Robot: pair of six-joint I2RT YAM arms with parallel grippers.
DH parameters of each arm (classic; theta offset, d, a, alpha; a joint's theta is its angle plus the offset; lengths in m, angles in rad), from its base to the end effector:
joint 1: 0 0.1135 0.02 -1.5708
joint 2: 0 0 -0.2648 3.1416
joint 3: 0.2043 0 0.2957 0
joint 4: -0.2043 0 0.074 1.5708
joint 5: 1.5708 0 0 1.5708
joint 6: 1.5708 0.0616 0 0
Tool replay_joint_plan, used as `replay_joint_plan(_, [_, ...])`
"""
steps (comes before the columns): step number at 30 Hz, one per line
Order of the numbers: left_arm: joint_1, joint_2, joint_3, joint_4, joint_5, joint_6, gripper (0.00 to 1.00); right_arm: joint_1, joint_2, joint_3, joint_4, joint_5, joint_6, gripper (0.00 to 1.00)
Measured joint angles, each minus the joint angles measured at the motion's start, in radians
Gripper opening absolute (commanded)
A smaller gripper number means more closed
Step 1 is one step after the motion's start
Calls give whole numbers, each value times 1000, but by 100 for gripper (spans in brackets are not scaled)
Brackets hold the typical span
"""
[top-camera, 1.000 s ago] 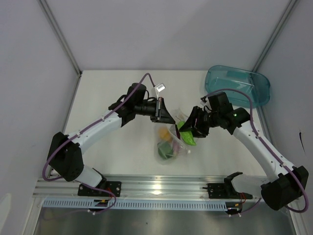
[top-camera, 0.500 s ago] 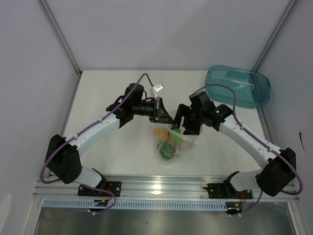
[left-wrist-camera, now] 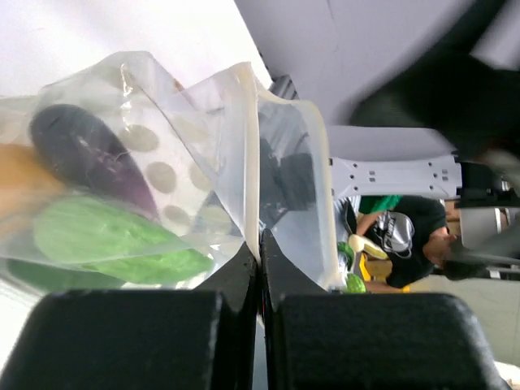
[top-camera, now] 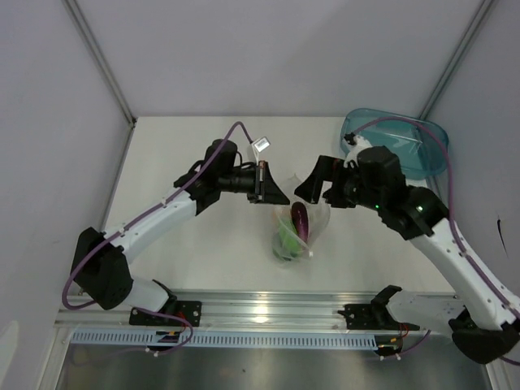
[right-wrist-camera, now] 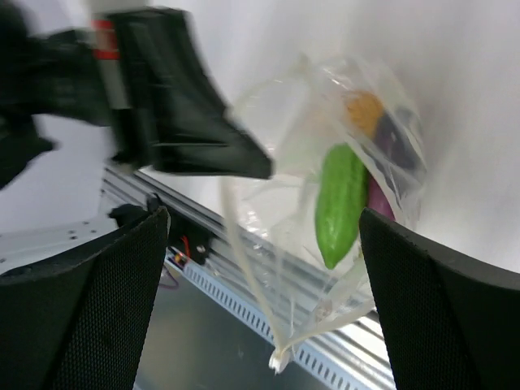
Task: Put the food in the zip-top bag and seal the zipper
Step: Place the fake vegetable in the zipper food storage bag.
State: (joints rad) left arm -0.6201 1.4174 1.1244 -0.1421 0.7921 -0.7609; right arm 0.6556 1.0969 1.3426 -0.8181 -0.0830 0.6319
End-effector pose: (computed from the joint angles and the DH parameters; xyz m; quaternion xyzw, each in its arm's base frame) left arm 0.2841 -0.2568 0.2996 0.1523 0.7905 -0.5668 0.1754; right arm 0.2182 0.1743 0.4044 -0.0302 0.8769 0.3162 0.3607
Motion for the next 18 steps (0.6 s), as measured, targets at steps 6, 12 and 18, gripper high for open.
replay_joint_plan(6, [-5, -23, 0, -38, -117, -24, 1, 9, -156, 43, 42, 7, -70, 99])
replay_joint_plan(12, [-6, -95, -30, -51, -272, -101, 1, 9, -167, -9, 34, -60, -119, 99])
replay_joint_plan(18, [-6, -143, -73, -73, -402, -192, 0, 9, -211, -159, 22, -91, -140, 89])
